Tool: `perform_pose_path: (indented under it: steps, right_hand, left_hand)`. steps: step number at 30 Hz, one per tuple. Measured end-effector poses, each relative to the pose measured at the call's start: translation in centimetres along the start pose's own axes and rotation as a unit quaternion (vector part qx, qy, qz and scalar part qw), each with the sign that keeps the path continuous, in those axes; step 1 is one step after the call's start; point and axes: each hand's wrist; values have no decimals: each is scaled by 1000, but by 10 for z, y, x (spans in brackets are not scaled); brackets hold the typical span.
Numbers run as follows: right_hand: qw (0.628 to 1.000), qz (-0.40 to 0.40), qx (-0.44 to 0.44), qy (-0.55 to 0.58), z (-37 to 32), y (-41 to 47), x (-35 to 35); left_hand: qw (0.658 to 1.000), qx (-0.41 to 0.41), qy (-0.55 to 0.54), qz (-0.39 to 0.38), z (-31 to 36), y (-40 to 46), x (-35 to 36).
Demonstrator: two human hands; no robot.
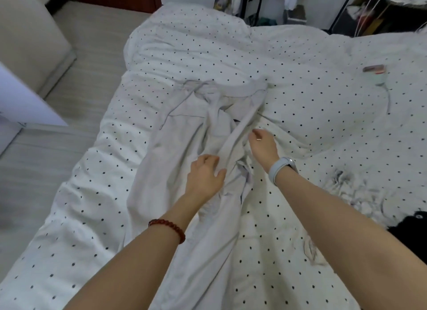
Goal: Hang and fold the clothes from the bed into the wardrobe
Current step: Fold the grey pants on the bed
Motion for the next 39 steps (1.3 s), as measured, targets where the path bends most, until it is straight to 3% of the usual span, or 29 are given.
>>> perform_pose_path:
  steps: [4, 8, 11, 13, 15, 17, 19, 22, 26, 32, 34, 36, 39]
  right_hand:
    - [995, 10, 66, 81, -15, 37, 14]
    - [991, 6, 117, 65, -7, 61, 31]
    - [993, 39, 97, 59, -12, 66, 45]
    - [996, 69, 26, 50, -28, 67, 53]
    - [995, 70, -66, -4, -53, 64, 70]
    - [984, 32, -157, -75, -84, 62, 94]
    - [968, -56, -210, -127, -105, 61, 126]
    - [949, -179, -187, -180, -105, 55, 163]
    - [933, -122, -239, -238, -71, 28, 158]
    - [902, -75, -275, -324, 12, -34, 140]
    - [893, -95, -258, -357, 34, -62, 137]
    - [888, -124, -215, -388, 51, -80, 135]
    - [884, -132, -186, -408, 71, -102, 128]
  left_hand:
    - [994, -47, 86, -43, 6, 26, 16]
    - [987, -43, 152, 11, 10, 29, 26]
    - [999, -27, 12, 31, 3, 33, 14]
    - [989, -37, -141, 27, -3, 33, -4]
    - [968, -56, -234, 70, -11, 30, -28]
    - [942, -105, -291, 132, -26, 27, -50]
    - [921, -173, -303, 172, -52, 25, -68]
    - [910, -277, -261, 166, -100, 24, -81]
    - [895, -325, -289, 100, -130, 17, -90]
    - [859, -334, -370, -119, -137, -43, -82]
    - [884, -325, -324, -92, -142, -58, -74]
    - [919, -321, -228, 7, -151, -61, -75]
    - [928, -323, -176, 57, -158, -68, -81]
Point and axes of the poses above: each hand's wrist, its own y-axis towards the middle knuckle, its own x-axis out of the palm, z = x × y, and after that the axes turned 2 degrees about x, right-handed
